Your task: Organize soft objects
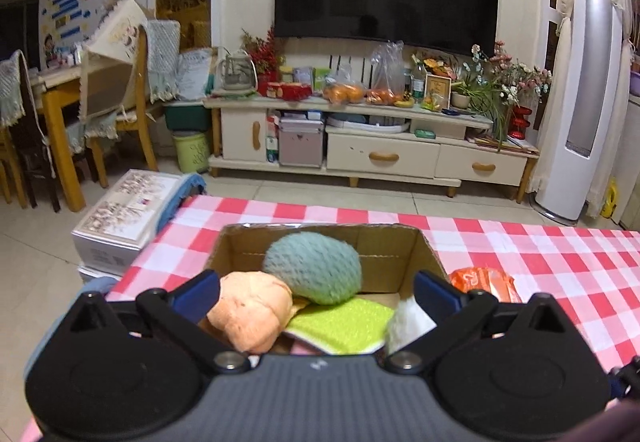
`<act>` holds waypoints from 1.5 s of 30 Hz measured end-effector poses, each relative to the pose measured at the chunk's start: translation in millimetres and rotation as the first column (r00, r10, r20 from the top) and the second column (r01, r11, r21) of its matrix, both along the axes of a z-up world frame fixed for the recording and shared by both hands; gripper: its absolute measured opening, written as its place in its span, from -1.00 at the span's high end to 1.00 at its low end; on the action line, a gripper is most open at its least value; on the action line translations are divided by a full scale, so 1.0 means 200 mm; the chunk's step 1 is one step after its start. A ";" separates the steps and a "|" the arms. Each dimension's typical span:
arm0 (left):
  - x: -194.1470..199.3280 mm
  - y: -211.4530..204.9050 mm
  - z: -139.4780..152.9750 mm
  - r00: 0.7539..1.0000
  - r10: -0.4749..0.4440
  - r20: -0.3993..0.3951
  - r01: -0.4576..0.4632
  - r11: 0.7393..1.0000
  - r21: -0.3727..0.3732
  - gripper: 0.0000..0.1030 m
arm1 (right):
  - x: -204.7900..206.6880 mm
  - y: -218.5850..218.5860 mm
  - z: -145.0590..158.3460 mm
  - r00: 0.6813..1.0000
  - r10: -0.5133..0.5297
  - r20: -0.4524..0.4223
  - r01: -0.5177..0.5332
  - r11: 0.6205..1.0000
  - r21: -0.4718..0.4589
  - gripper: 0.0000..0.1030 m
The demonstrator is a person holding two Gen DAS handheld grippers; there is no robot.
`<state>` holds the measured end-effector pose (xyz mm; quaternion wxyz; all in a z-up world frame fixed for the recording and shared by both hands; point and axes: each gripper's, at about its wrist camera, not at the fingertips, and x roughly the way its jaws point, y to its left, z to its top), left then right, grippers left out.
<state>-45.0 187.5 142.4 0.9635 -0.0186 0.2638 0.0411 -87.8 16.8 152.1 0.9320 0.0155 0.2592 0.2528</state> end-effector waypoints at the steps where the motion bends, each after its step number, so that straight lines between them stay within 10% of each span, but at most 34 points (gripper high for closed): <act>1: -0.02 0.00 0.01 1.000 0.008 0.006 -0.008 1.000 0.006 -0.98 | -0.01 -0.03 0.00 1.000 -0.021 -0.010 0.021 1.000 0.009 -0.94; 17: -0.48 -0.05 0.02 0.998 0.059 -0.020 -0.059 0.998 -0.017 -0.98 | -0.19 -0.26 0.10 0.974 -0.220 -0.056 0.222 0.975 0.030 -0.94; 45: -0.97 -0.08 0.08 0.997 0.073 0.018 -0.073 0.997 -0.019 -0.98 | -0.56 -0.22 0.24 0.990 -0.140 0.003 0.140 0.990 -0.029 -0.95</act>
